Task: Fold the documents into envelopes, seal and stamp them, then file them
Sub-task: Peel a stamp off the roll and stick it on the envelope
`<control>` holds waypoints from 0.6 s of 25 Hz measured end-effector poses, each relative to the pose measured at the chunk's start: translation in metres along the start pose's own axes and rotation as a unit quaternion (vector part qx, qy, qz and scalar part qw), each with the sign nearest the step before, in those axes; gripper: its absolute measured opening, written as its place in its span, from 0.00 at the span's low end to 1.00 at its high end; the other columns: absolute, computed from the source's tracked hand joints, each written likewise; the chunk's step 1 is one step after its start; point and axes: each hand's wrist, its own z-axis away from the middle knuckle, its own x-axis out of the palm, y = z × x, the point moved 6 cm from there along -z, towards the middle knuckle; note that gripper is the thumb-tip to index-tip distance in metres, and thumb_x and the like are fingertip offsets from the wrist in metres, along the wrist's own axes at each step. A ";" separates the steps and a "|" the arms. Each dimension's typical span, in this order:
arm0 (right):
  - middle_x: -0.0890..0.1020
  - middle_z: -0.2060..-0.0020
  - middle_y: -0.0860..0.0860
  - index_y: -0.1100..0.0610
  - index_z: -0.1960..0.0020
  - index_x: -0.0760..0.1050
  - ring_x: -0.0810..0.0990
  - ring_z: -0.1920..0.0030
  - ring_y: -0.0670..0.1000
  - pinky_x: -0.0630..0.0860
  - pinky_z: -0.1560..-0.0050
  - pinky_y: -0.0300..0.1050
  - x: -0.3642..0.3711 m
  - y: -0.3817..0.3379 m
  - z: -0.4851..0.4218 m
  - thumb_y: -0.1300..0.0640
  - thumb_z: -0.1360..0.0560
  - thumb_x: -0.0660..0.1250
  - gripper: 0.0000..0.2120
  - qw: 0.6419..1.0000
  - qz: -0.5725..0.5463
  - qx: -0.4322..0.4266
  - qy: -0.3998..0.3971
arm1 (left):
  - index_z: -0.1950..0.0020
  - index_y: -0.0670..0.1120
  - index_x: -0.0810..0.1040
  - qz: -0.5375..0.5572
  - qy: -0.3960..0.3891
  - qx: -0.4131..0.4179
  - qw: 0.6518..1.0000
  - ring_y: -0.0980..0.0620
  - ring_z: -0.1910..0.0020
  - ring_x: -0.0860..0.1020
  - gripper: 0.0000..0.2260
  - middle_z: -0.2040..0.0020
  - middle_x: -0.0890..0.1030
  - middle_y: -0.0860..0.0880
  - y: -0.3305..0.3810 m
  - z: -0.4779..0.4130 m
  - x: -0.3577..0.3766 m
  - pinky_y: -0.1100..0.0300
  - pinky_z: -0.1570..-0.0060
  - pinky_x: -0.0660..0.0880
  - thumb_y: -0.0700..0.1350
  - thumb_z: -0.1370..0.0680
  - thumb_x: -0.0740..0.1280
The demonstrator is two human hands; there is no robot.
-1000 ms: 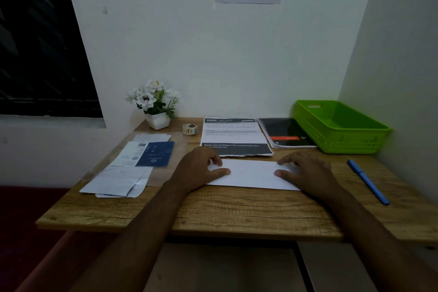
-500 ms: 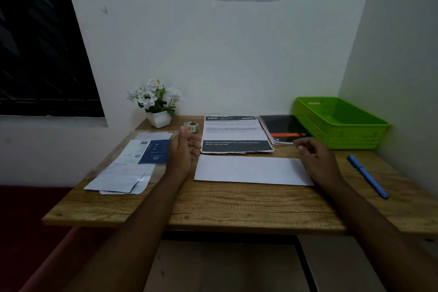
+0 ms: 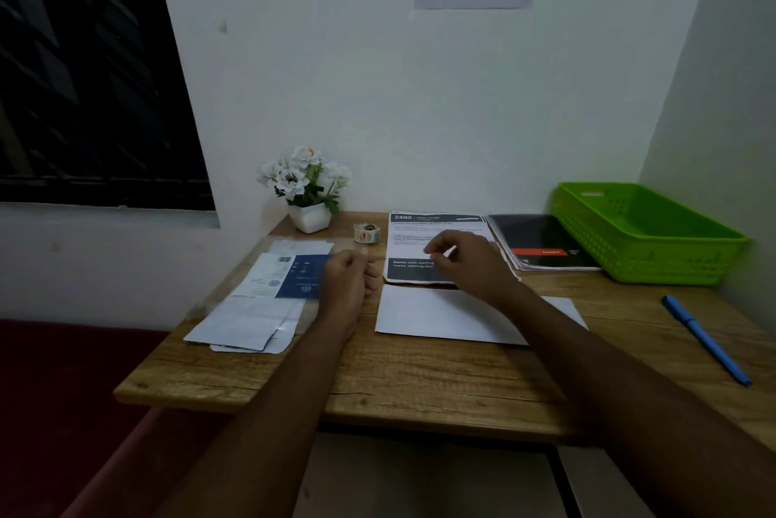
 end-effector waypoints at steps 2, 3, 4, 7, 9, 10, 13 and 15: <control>0.80 0.56 0.40 0.47 0.51 0.78 0.78 0.57 0.44 0.68 0.43 0.51 0.021 -0.014 -0.021 0.52 0.23 0.64 0.05 0.998 0.047 -0.010 -0.031 | 0.56 0.45 0.79 -0.034 -0.006 0.008 0.999 0.55 0.70 0.76 0.09 0.67 0.80 0.48 -0.001 -0.001 0.001 0.66 0.74 0.72 0.44 0.20 0.61; 0.81 0.54 0.41 0.47 0.49 0.78 0.78 0.55 0.45 0.66 0.41 0.51 0.030 -0.019 -0.031 0.51 0.23 0.64 0.05 0.997 0.068 -0.013 -0.040 | 0.57 0.46 0.79 -0.040 -0.012 0.011 0.999 0.55 0.70 0.76 0.09 0.66 0.81 0.48 -0.001 -0.001 0.002 0.67 0.74 0.72 0.44 0.20 0.61; 0.82 0.52 0.43 0.47 0.48 0.78 0.79 0.52 0.47 0.65 0.41 0.51 0.038 -0.024 -0.039 0.51 0.23 0.64 0.07 0.995 0.086 -0.014 -0.047 | 0.57 0.46 0.79 -0.042 -0.017 0.013 0.999 0.55 0.69 0.77 0.09 0.65 0.81 0.47 -0.001 -0.001 0.003 0.67 0.73 0.73 0.44 0.20 0.61; 0.82 0.46 0.48 0.49 0.41 0.75 0.78 0.44 0.51 0.66 0.39 0.52 0.062 -0.031 -0.061 0.53 0.23 0.63 0.11 0.991 0.118 -0.004 -0.066 | 0.57 0.44 0.80 -0.033 -0.029 0.015 0.999 0.53 0.69 0.77 0.09 0.65 0.81 0.45 0.000 -0.001 0.003 0.65 0.72 0.73 0.43 0.21 0.62; 0.79 0.41 0.51 0.48 0.36 0.72 0.77 0.40 0.53 0.66 0.37 0.54 0.076 -0.031 -0.071 0.54 0.24 0.62 0.16 0.989 0.127 0.013 -0.080 | 0.58 0.43 0.80 -0.033 -0.033 0.021 0.999 0.52 0.68 0.77 0.10 0.65 0.81 0.45 0.000 0.000 0.003 0.63 0.70 0.72 0.43 0.21 0.62; 0.77 0.38 0.52 0.48 0.34 0.70 0.76 0.39 0.54 0.65 0.36 0.55 0.082 -0.030 -0.075 0.55 0.24 0.61 0.19 0.987 0.133 0.021 -0.089 | 0.58 0.43 0.80 -0.035 -0.035 0.024 0.998 0.52 0.68 0.77 0.10 0.65 0.81 0.45 0.000 0.001 0.003 0.62 0.69 0.72 0.43 0.21 0.62; 0.71 0.34 0.56 0.46 0.30 0.66 0.74 0.37 0.57 0.63 0.35 0.59 0.094 -0.026 -0.088 0.55 0.24 0.61 0.22 0.983 0.155 0.031 -0.099 | 0.58 0.43 0.80 -0.026 -0.046 0.022 0.998 0.52 0.69 0.76 0.09 0.66 0.80 0.46 -0.003 0.000 0.005 0.62 0.69 0.71 0.42 0.21 0.62; 0.71 0.34 0.56 0.47 0.30 0.66 0.74 0.37 0.58 0.63 0.35 0.59 0.098 -0.025 -0.097 0.53 0.24 0.61 0.22 0.980 0.168 0.033 -0.097 | 0.58 0.42 0.80 -0.021 -0.046 0.019 0.999 0.54 0.70 0.75 0.08 0.67 0.80 0.47 -0.003 -0.002 0.006 0.65 0.71 0.71 0.41 0.22 0.63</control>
